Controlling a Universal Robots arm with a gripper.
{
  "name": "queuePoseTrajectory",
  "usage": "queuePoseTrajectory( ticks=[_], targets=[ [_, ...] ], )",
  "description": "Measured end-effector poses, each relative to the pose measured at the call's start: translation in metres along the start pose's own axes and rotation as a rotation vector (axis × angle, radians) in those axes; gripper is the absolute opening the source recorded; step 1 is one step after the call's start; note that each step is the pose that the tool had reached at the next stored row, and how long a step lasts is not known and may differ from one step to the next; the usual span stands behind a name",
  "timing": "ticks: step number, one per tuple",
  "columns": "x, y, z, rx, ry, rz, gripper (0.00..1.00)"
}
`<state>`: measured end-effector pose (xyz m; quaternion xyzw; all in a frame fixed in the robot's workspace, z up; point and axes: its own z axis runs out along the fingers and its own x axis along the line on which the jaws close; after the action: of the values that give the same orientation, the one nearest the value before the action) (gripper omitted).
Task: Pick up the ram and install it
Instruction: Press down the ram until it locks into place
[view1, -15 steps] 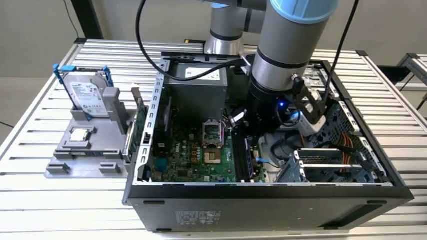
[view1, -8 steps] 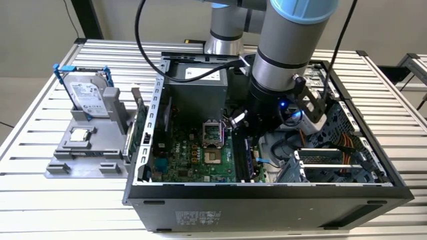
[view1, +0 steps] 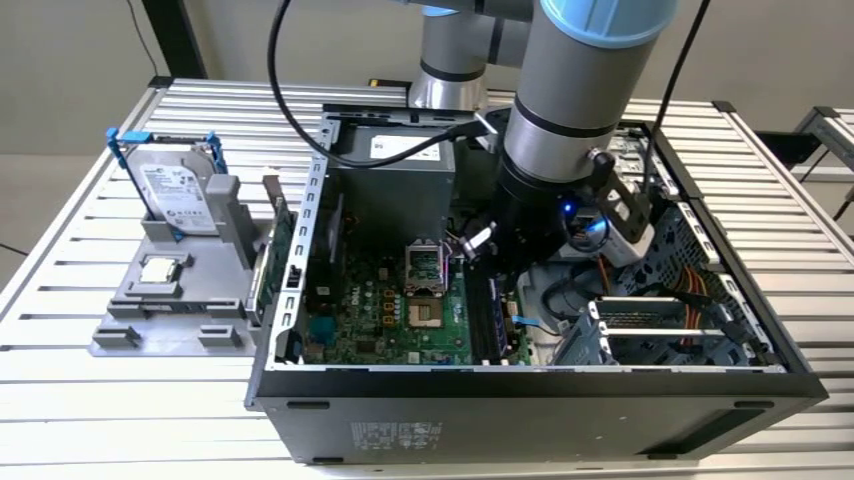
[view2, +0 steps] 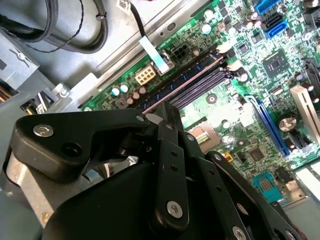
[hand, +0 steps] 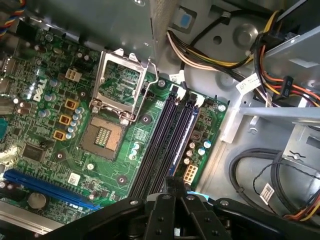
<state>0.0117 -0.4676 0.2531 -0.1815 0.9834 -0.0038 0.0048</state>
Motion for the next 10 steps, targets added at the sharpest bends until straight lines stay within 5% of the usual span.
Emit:
queuePoseTrajectory(
  ticks=[10],
  targets=[
    [0.0000,0.0000,0.0001,-0.0007,-0.0007,-0.061,0.00]
  ],
)
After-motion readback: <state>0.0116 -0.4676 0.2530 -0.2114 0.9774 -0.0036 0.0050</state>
